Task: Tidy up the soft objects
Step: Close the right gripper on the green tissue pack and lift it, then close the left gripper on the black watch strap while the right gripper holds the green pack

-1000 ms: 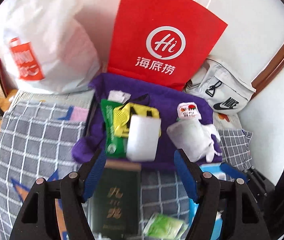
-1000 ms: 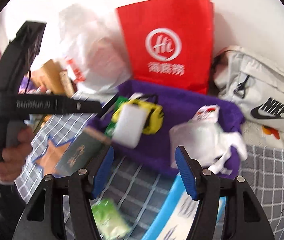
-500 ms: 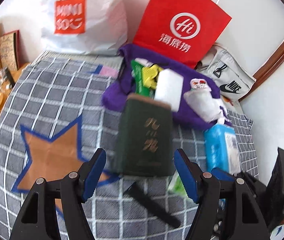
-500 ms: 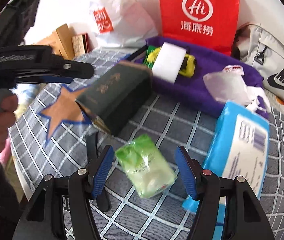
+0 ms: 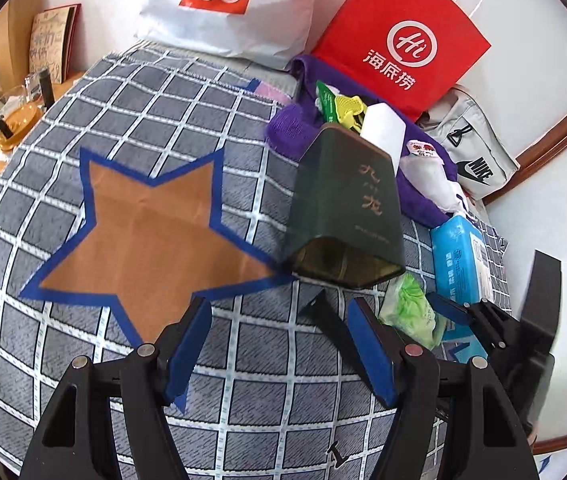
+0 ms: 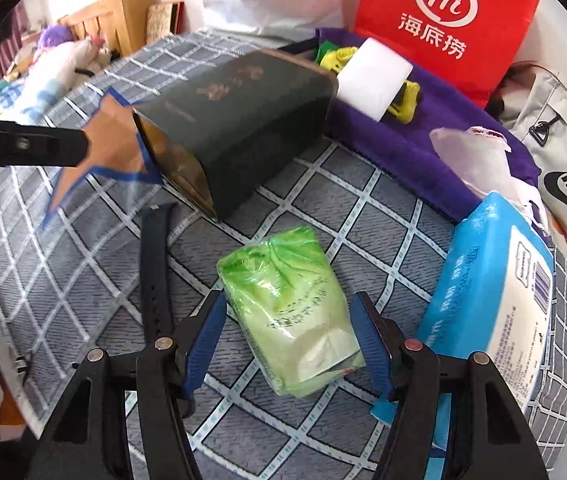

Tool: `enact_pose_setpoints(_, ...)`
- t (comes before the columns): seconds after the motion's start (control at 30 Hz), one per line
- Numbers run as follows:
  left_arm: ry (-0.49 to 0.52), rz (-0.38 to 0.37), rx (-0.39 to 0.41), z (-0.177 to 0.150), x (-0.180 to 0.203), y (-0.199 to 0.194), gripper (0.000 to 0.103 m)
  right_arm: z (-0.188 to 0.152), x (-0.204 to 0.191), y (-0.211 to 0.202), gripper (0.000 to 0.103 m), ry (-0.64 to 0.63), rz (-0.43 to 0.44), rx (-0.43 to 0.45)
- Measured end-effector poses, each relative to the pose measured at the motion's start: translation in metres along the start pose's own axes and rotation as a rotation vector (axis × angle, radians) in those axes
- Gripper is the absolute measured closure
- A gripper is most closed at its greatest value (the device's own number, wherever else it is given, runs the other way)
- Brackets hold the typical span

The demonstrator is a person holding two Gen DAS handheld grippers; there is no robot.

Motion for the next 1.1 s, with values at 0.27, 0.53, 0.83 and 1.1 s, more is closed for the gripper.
enact_pose_setpoints(0.27,0.018,0.049,-0.049,-0.019,0.008,0.016,0.034,-0.006,-0.001,-0.005,0.048,0.048,-0.013,0.050)
enact_pose_setpoints(0.53,0.044,0.062,-0.107,-0.041,0.030,0.032,0.034,-0.039,0.011,-0.057,0.048,0.155,0.046,0.157)
enact_pose_setpoints(0.83,0.141,0.220,-0.075,-0.057,0.085,0.055,0.027,-0.108,0.026,-0.094,0.048,0.266,0.086,0.205)
enact_pose_setpoints(1.1,0.219,0.357,-0.064,-0.066,0.117,0.073,0.025,-0.144,0.045,-0.096,0.048,0.355,0.114,0.213)
Point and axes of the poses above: each gripper's, at about its wrist camera, not at the fingertips, and y roughly the way its jaws point, x to its right, z to its top, the point moved 1 cm from there along y, roughly the way its jaws point, and after that the axes turned 1 degree about -y, right-handed, at the moved point
